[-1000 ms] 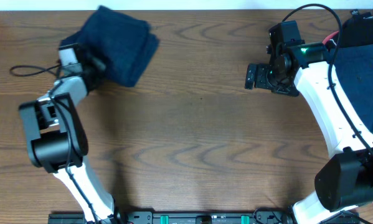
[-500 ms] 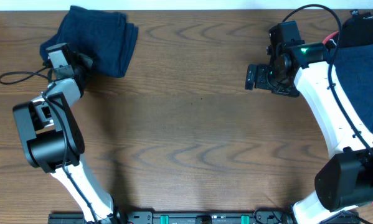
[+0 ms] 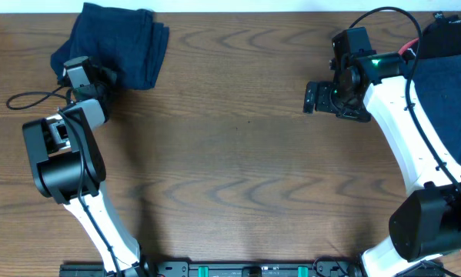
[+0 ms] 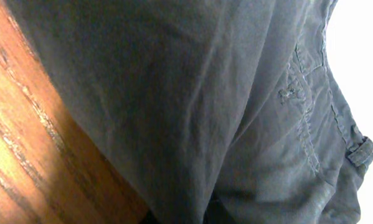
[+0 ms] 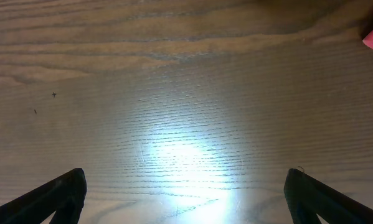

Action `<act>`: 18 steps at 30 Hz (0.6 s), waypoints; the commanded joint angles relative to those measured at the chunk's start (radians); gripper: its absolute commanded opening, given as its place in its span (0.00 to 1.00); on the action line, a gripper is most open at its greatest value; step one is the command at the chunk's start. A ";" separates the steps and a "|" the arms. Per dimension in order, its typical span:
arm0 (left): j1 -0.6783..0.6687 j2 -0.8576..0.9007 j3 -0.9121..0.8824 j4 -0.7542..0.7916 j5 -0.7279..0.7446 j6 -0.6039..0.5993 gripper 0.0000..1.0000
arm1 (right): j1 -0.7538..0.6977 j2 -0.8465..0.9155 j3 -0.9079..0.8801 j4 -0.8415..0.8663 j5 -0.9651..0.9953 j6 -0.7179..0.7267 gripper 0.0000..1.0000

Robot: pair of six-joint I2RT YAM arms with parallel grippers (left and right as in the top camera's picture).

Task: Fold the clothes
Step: 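Release the pants and lift the left gripper away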

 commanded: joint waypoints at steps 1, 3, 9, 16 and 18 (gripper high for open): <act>-0.003 0.030 -0.002 0.001 -0.019 -0.005 0.07 | -0.005 -0.027 0.010 -0.004 0.000 -0.012 0.99; -0.003 0.030 -0.002 0.000 -0.019 -0.005 0.10 | -0.005 -0.027 0.010 -0.003 0.000 -0.012 0.99; -0.007 0.030 0.002 0.060 0.029 -0.021 0.12 | -0.005 -0.027 0.010 0.000 0.000 -0.012 0.99; -0.033 0.030 0.026 0.092 0.024 -0.021 0.12 | -0.003 -0.027 0.010 -0.004 -0.013 -0.012 0.99; -0.047 0.030 0.027 0.106 0.024 -0.021 0.13 | -0.003 -0.027 0.010 -0.004 -0.024 -0.013 0.99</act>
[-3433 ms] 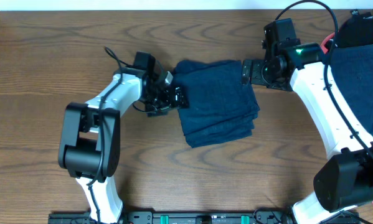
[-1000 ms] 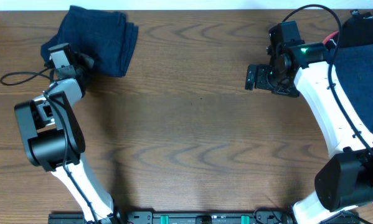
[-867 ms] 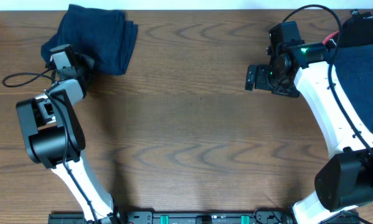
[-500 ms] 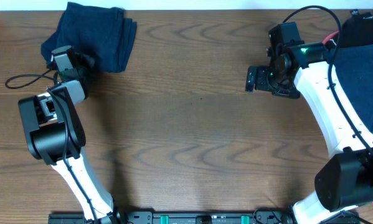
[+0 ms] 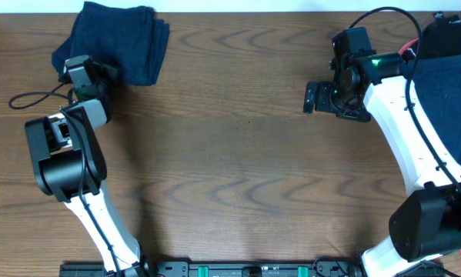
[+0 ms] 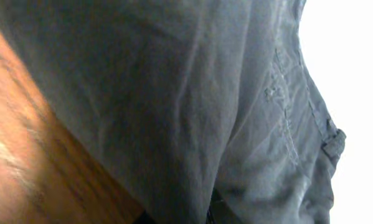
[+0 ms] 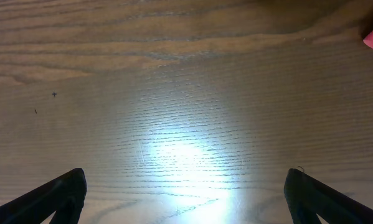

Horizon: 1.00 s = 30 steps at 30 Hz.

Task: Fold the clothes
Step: 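Release the pants and lift the left gripper away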

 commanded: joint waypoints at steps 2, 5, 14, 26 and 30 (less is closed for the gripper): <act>-0.035 0.019 0.029 0.022 0.006 0.001 0.14 | -0.003 -0.027 0.010 -0.004 -0.026 -0.012 0.99; -0.036 0.018 0.029 0.015 0.013 0.001 0.48 | -0.003 -0.027 0.010 -0.004 -0.026 -0.013 0.99; 0.016 0.010 0.029 -0.071 0.038 0.043 0.89 | -0.003 -0.027 0.010 -0.004 -0.026 -0.024 0.99; 0.092 -0.160 0.029 -0.342 0.093 0.103 1.00 | -0.003 -0.027 0.010 0.004 -0.026 -0.024 0.99; 0.092 -0.235 0.029 -0.484 0.094 0.113 1.00 | -0.003 -0.027 0.010 0.009 -0.025 -0.024 0.99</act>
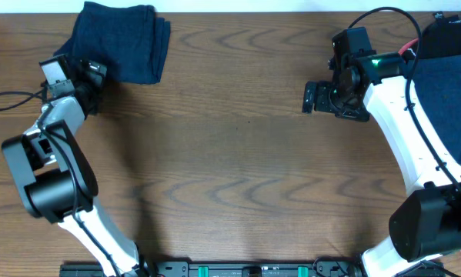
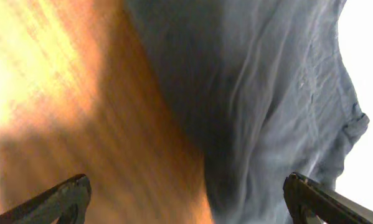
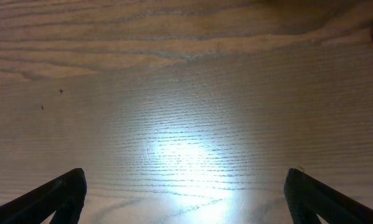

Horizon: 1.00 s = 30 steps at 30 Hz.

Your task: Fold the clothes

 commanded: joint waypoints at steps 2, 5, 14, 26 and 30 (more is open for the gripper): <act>-0.004 -0.122 -0.003 -0.122 0.001 0.085 1.00 | -0.003 -0.026 0.010 0.004 -0.004 -0.012 0.99; -0.005 -0.213 -0.003 -0.223 0.001 0.184 1.00 | -0.003 -0.026 0.010 0.021 0.001 -0.012 0.99; -0.005 -0.563 -0.003 -0.497 0.100 0.404 1.00 | -0.003 -0.024 0.010 0.142 -0.013 -0.007 0.99; -0.032 -0.822 -0.062 -0.722 0.145 0.538 0.99 | 0.010 -0.024 0.010 0.153 -0.048 -0.012 0.99; -0.032 -0.805 -0.062 -0.701 0.127 0.538 0.98 | 0.009 -0.024 0.010 0.184 -0.007 -0.012 0.99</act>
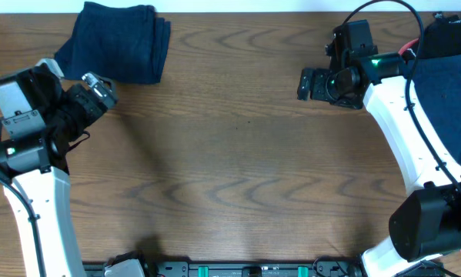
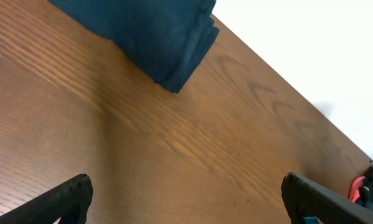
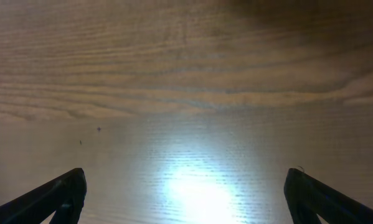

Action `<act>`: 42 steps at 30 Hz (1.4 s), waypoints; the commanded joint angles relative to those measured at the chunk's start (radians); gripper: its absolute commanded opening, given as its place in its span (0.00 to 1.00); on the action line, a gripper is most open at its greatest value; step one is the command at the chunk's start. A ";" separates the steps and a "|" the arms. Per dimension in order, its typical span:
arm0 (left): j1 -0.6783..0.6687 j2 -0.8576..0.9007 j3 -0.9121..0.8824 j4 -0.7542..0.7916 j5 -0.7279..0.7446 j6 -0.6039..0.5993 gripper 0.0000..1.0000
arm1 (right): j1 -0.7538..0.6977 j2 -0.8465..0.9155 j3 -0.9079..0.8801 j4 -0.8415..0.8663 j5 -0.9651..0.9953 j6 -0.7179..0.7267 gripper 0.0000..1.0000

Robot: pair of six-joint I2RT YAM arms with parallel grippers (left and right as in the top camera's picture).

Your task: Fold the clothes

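A folded dark blue garment (image 1: 118,42) lies at the far left corner of the wooden table (image 1: 230,169); the left wrist view shows its folded edge (image 2: 155,37). My left gripper (image 1: 99,91) hovers open a little to the near side of it, apart from the cloth, its fingers wide over bare wood (image 2: 186,199). My right gripper (image 1: 307,83) is open over bare wood at the far right, nothing between its fingers (image 3: 186,196).
A heap of dark clothes (image 1: 449,77) lies at the table's right edge, behind the right arm. A small red object (image 1: 405,51) sits beside that arm, also showing as a red spot (image 2: 357,185) in the left wrist view.
My left gripper has come away from the folded garment's left edge toward the near side, higher over bare wood, still open. My right gripper has shifted slightly farther and left.
First my left gripper was right at the garment's near left edge, cloth filling its view. Then it stood open beside that edge. Now it is drawn back, the garment folded in the far left corner. My right gripper stayed open over bare wood.
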 commanded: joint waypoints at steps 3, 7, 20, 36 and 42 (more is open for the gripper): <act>-0.002 0.029 -0.012 0.023 -0.011 0.032 0.98 | 0.008 -0.025 0.010 0.010 0.036 -0.011 0.99; -0.002 0.034 -0.012 0.023 -0.011 0.032 0.98 | 0.008 -0.025 0.010 0.009 0.036 -0.011 0.99; -0.002 0.034 -0.012 0.023 -0.011 0.032 0.98 | 0.008 -0.025 0.010 0.009 0.036 -0.011 0.99; -0.002 0.034 -0.012 0.023 -0.011 0.032 0.98 | 0.029 -0.051 -0.029 0.072 0.082 -0.142 0.99; -0.002 0.034 -0.012 0.023 -0.011 0.032 0.98 | 0.095 -0.093 -0.172 0.325 0.081 -0.371 0.99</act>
